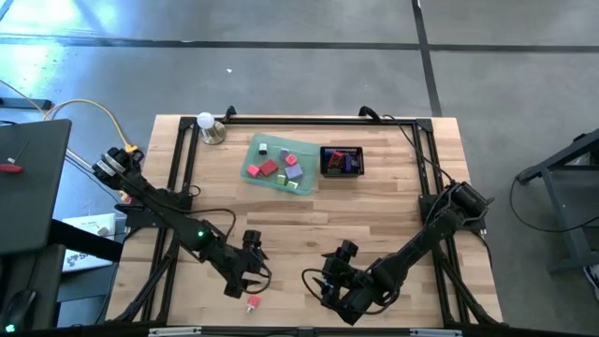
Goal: Pick & Place Office items
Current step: Put the pink white charger adapter into the green bin
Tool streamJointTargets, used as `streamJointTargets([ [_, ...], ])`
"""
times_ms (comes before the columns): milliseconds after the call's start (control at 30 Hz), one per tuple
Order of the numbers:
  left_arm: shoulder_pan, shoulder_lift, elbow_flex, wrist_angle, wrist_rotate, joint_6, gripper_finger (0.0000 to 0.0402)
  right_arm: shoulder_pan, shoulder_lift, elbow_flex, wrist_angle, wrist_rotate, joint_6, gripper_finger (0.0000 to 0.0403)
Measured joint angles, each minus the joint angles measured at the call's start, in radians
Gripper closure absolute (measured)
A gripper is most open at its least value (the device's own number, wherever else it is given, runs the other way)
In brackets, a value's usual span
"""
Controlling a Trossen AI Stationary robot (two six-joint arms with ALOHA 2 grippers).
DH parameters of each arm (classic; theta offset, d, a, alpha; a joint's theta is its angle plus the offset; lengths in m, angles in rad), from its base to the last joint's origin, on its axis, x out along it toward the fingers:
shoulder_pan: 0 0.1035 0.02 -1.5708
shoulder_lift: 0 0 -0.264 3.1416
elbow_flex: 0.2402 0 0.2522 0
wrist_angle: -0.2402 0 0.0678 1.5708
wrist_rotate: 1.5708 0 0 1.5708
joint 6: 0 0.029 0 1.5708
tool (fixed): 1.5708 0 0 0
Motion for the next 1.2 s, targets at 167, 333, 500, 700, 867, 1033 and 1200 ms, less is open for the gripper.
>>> streamJointTargets([
  [167, -0.008, 0.001, 0.106, -0.221, 0.05, -0.228, 0.0077, -0.02, 0.0, 0.0, 0.0, -0.037, -0.026, 0.0092],
  [333, 0.001, 0.002, 0.146, -0.344, 0.164, -0.542, 0.0077, -0.032, 0.0, 0.0, 0.0, -0.048, -0.052, 0.0092],
  [500, 0.008, 0.003, 0.146, -0.344, 0.291, -0.738, 0.0077, -0.041, 0.0, 0.0, 0.0, -0.049, -0.092, 0.0092],
  [700, 0.008, 0.003, 0.146, -0.309, 0.315, -0.786, 0.0077, -0.048, 0.0, 0.0, 0.0, -0.051, -0.123, 0.0092],
  [867, 0.012, 0.003, 0.146, -0.296, 0.319, -0.825, 0.0077, -0.047, 0.0, 0.0, 0.0, -0.052, -0.134, 0.0092],
  [1033, -0.005, 0.003, 0.151, -0.306, 0.267, -0.941, 0.0077, -0.05, 0.0, 0.0, 0.0, -0.052, -0.16, 0.0092],
  [1200, -0.04, 0.003, 0.219, -0.421, 0.195, -0.997, 0.0077, -0.066, 0.0, 0.0, 0.001, -0.052, -0.188, 0.0092],
])
